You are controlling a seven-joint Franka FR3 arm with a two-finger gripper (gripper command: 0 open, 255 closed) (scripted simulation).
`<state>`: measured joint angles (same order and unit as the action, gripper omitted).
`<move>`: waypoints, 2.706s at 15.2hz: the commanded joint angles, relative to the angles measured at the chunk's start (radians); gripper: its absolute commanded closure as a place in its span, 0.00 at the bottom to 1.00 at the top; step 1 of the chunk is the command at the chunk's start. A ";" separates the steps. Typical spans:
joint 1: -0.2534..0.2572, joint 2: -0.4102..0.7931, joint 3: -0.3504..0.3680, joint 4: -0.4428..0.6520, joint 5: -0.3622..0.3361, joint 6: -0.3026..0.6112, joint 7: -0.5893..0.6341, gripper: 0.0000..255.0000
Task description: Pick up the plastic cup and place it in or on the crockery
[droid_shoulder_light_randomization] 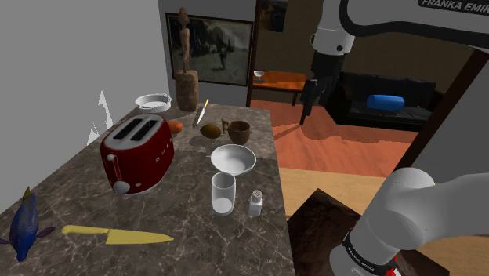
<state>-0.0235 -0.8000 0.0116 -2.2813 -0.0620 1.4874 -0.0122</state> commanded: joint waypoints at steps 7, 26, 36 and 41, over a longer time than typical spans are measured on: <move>0.020 0.030 0.106 -0.114 0.074 0.151 0.149 0.00; 0.026 0.478 0.455 -0.153 0.137 0.670 0.617 0.00; 0.016 0.531 0.468 -0.202 0.117 0.768 0.634 0.00; 0.016 0.531 0.468 -0.202 0.117 0.767 0.634 0.00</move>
<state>-0.0071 -0.2695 0.4800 -2.4830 0.0550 2.2548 0.6216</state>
